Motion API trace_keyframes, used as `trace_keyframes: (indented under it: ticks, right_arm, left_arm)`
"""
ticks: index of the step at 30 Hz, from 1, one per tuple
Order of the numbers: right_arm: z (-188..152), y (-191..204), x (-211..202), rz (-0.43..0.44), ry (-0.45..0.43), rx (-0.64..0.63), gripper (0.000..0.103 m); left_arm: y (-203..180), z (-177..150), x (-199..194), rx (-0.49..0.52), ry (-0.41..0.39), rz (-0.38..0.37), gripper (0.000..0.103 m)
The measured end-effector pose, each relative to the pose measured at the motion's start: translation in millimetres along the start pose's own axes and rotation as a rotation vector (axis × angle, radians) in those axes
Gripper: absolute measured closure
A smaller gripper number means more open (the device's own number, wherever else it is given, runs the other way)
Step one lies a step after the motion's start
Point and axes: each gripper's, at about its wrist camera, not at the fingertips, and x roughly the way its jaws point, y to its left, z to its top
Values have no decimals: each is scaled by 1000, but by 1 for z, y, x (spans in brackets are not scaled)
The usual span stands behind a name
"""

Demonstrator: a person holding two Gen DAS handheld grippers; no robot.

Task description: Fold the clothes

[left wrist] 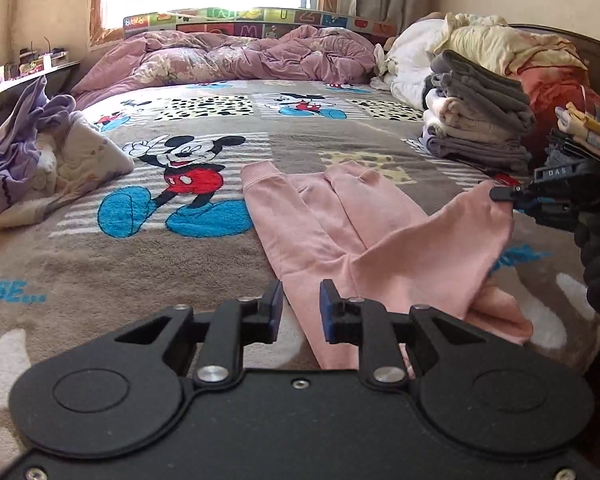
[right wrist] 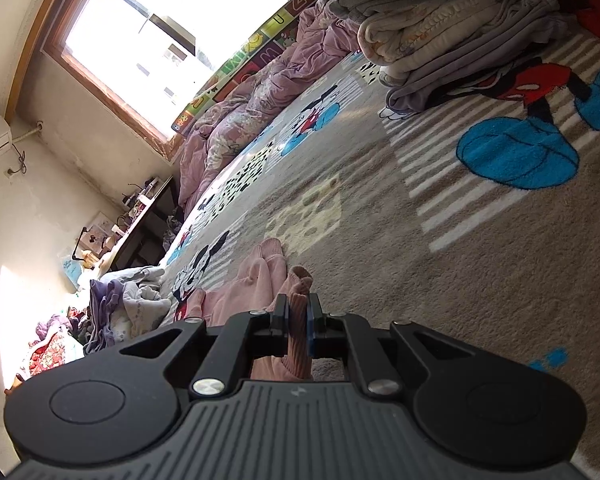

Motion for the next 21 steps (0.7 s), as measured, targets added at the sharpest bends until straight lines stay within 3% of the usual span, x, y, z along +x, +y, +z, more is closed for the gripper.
trace_keyframes:
  ticks: [12, 18, 21]
  right_arm:
    - [6, 19, -9, 37, 13, -19, 93]
    - [5, 21, -12, 51, 24, -28, 93]
    - [5, 22, -13, 58, 37, -43, 93]
  left_arm:
    - [6, 49, 86, 31, 54, -34, 85]
    - [23, 70, 147, 40, 148, -31, 85]
    - [35, 92, 154, -18, 95, -23, 85]
